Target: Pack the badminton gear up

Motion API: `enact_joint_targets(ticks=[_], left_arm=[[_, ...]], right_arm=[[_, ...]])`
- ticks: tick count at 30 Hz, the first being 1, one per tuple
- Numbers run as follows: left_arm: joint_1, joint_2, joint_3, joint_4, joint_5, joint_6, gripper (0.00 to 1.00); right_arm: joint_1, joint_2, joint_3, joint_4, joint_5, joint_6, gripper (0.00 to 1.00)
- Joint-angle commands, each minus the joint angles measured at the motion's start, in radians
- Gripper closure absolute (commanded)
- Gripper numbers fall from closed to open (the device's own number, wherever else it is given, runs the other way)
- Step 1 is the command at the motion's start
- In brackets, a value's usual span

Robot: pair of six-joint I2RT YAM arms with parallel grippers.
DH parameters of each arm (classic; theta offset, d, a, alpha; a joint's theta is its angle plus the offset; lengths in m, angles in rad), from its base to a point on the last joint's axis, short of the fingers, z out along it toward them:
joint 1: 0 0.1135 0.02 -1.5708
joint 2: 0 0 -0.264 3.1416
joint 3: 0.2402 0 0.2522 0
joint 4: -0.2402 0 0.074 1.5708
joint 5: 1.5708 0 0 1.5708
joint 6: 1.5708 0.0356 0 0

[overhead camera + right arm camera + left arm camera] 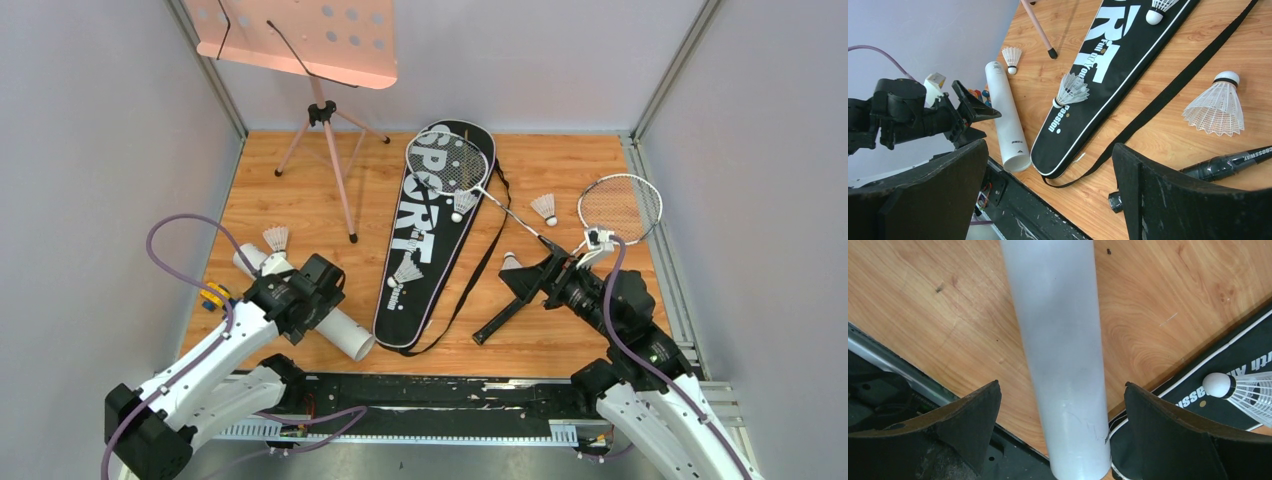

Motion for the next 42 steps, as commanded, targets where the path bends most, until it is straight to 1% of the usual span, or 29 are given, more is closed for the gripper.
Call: enact_joint_targets(ticks=[1,9,15,20,22,23,25,30,33,36,37,39,42], left_arm=[[0.005,0.002,-0.042,0.128,0.005,-0.033,0.0],[0.005,0.033,-0.104,0.187,-0.021,-0.08,0.05],[0.006,0.067,-0.151,0.233,0.028,-0.124,0.06],[0.006,0.105,-0.179,0.272,0.041,-0.141,0.06],[0.007,0.115,-0.18,0.279,0.041,-0.142,0.09],[0.006,0.116,-0.178,0.275,0.035,-0.141,0.13],[0.006,0.111,-0.173,0.265,0.023,-0.136,0.16],[0.007,0.048,-0.186,0.251,0.02,-0.139,0.21],[0.006,0.002,-0.197,0.25,0.028,-0.148,0.28],[0.007,-0.061,-0.199,0.239,0.04,-0.139,0.32],[0.007,-0.076,-0.197,0.235,0.045,-0.13,0.35],[0.007,-0.122,-0.189,0.218,0.047,-0.114,0.39],[0.007,-0.201,-0.171,0.188,0.053,-0.086,0.4]], right_arm=[[-0.001,-0.024,0.003,-0.002,-0.008,0.015,0.04],[-0.001,-0.024,0.003,-0.005,-0.013,0.005,0.04],[-0.002,-0.022,-0.005,-0.007,-0.022,0.017,0.04],[-0.002,-0.026,-0.015,-0.007,-0.029,0.034,0.04],[-0.002,-0.024,-0.013,-0.009,-0.031,0.033,0.04],[-0.002,-0.023,-0.012,-0.013,-0.032,0.034,0.04],[-0.002,-0.025,-0.007,-0.018,-0.032,0.034,0.04],[-0.002,-0.031,-0.015,-0.024,-0.013,0.031,0.04],[-0.001,-0.021,-0.003,-0.028,-0.015,0.024,0.05],[-0.002,-0.008,0.013,-0.027,-0.029,0.025,0.06],[-0.002,-0.003,0.016,-0.027,-0.032,0.028,0.06],[-0.002,0.002,0.02,-0.026,-0.033,0.03,0.06],[-0.002,0.014,0.026,-0.019,0.003,-0.002,0.06]])
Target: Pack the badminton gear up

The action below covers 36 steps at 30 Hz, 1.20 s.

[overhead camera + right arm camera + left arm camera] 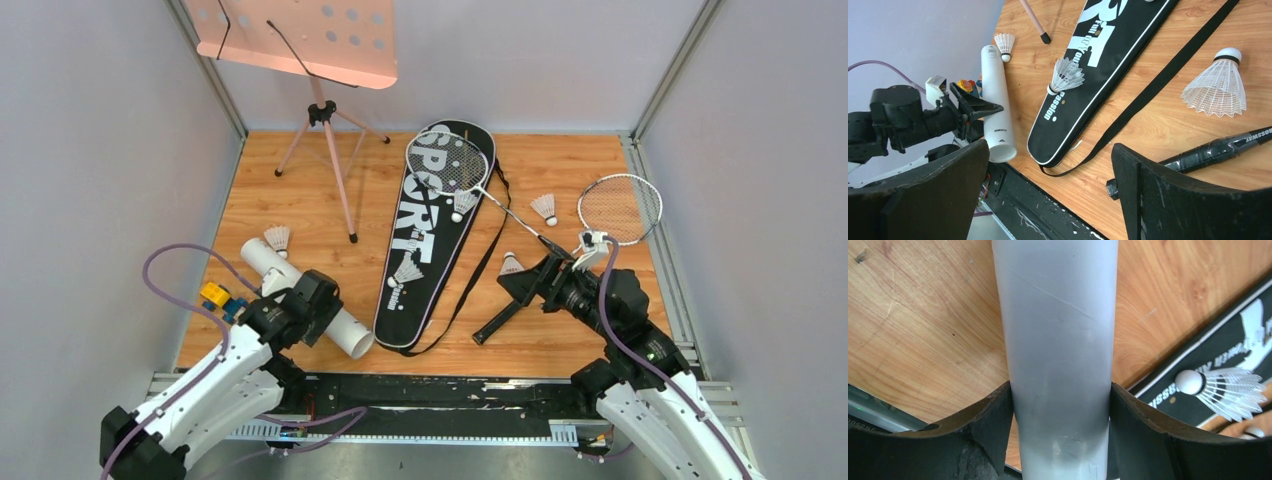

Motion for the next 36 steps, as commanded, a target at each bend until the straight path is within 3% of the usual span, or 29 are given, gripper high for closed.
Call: enact_joint_targets(ticks=[1,6,11,16,22,28,36], left_arm=[[0.006,-0.117,0.041,-0.041,-0.011,0.039,0.41],[0.005,-0.229,0.077,-0.13,-0.02,0.046,0.42],[0.005,-0.321,0.12,-0.191,-0.043,0.057,0.4],[0.005,-0.356,0.159,-0.194,-0.062,0.081,0.42],[0.006,-0.363,0.234,-0.186,-0.08,0.176,0.44],[0.005,-0.401,0.259,-0.219,-0.125,0.169,0.45],[0.005,-0.419,0.256,-0.219,-0.125,0.151,0.46]], right_arm=[[-0.001,0.02,0.047,0.021,0.052,-0.034,0.06],[-0.002,0.056,0.105,0.026,0.098,-0.05,0.06],[-0.002,0.131,0.081,0.151,0.085,-0.047,0.08],[0.022,0.28,0.081,0.302,-0.05,-0.009,0.17],[0.264,0.478,0.18,0.394,0.127,-0.096,0.19],[0.539,0.673,0.301,0.52,0.307,-0.168,0.22],[0.783,0.95,0.455,0.635,0.439,-0.222,0.33]])
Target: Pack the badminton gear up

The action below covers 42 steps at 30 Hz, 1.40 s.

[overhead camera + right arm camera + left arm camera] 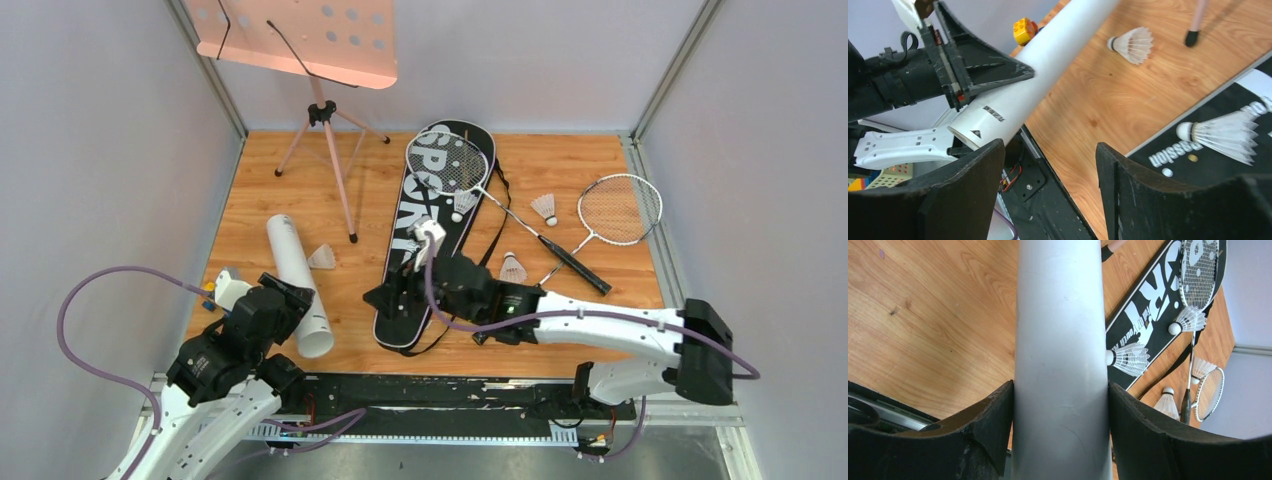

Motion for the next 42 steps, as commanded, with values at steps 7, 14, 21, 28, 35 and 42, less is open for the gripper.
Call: enact_joint_targets(ticks=[7,14,21,28,35,42], left_arm=[[0.005,-0.002,0.036,0.024,-0.043,-0.01,0.46],[0.005,-0.006,0.041,0.017,-0.049,-0.01,0.46],[0.006,-0.004,0.038,-0.001,-0.059,-0.017,0.46],[0.006,-0.003,0.037,-0.007,-0.051,-0.027,0.46],[0.006,0.021,0.028,0.003,-0.065,-0.007,0.42],[0.006,0.04,0.008,0.011,-0.051,-0.008,0.33]], right_arm=[[0.206,0.258,0.178,0.169,0.206,-0.145,0.43],[0.298,0.311,0.171,0.266,0.269,-0.236,0.45],[0.313,0.362,0.185,0.271,0.291,-0.267,0.45],[0.317,0.434,0.204,0.312,0.423,-0.325,0.61],[0.295,0.485,0.226,0.403,0.482,-0.398,0.95],[0.25,0.45,0.159,0.478,0.464,-0.336,1.0]])
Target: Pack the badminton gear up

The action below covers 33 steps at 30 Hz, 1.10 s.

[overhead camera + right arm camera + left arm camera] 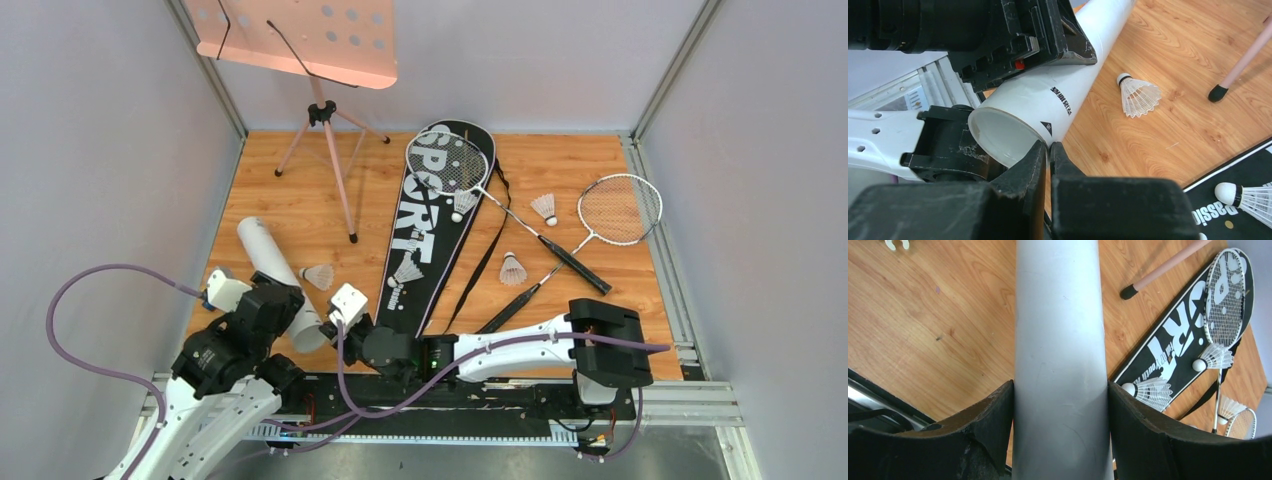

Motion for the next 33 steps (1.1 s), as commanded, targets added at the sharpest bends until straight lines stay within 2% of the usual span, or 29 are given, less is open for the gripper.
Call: enact_joint_targets(ticks=[1,4,6,7,12,15,18,20,21,23,24,26,29,31,33], left_arm=[[-0.007,0.002,0.005,0.055,0.071,0.001,0.28],[-0.006,0.007,-0.009,0.085,0.07,0.035,0.18],[-0.006,0.007,-0.014,0.111,0.066,0.073,0.05],[-0.006,0.008,-0.015,0.131,0.062,0.102,0.03],[-0.006,0.014,-0.024,0.246,0.061,0.296,0.0],[-0.007,0.014,-0.054,0.427,0.135,0.605,0.0],[-0.007,0.026,-0.075,0.558,0.194,0.769,0.01],[-0.007,0.058,-0.063,0.652,0.284,0.92,0.03],[-0.006,0.089,-0.042,0.695,0.296,0.947,0.04],[-0.006,0.141,0.007,0.735,0.369,1.074,0.04],[-0.006,0.162,0.024,0.74,0.421,1.191,0.05],[-0.007,0.225,0.081,0.722,0.434,1.331,0.08],[-0.006,0.333,0.153,0.633,0.418,1.532,0.04],[-0.006,0.334,0.125,0.642,0.44,1.672,0.01],[-0.007,0.278,0.062,0.695,0.52,1.813,0.0]], right_arm=[[-0.092,-0.027,-0.029,0.142,0.065,0.063,1.0],[-0.147,-0.065,-0.073,0.127,0.02,0.16,1.0],[-0.203,-0.093,-0.109,0.119,-0.04,0.239,1.0],[-0.231,-0.107,-0.127,0.117,-0.07,0.275,1.0],[-0.373,-0.166,-0.211,0.103,-0.209,0.398,1.0],[-0.441,-0.204,-0.242,0.092,-0.266,0.417,1.0],[-0.494,-0.237,-0.269,0.08,-0.315,0.434,1.0],[-0.522,-0.268,-0.29,0.078,-0.358,0.458,1.0],[-0.532,-0.283,-0.304,0.085,-0.372,0.465,1.0],[-0.54,-0.316,-0.328,0.091,-0.377,0.464,1.0],[-0.544,-0.332,-0.336,0.091,-0.381,0.46,1.0],[-0.556,-0.356,-0.349,0.09,-0.402,0.453,1.0],[-0.577,-0.375,-0.362,0.09,-0.46,0.462,1.0],[-0.59,-0.387,-0.368,0.092,-0.5,0.48,1.0],[-0.603,-0.399,-0.374,0.086,-0.533,0.507,1.0]])
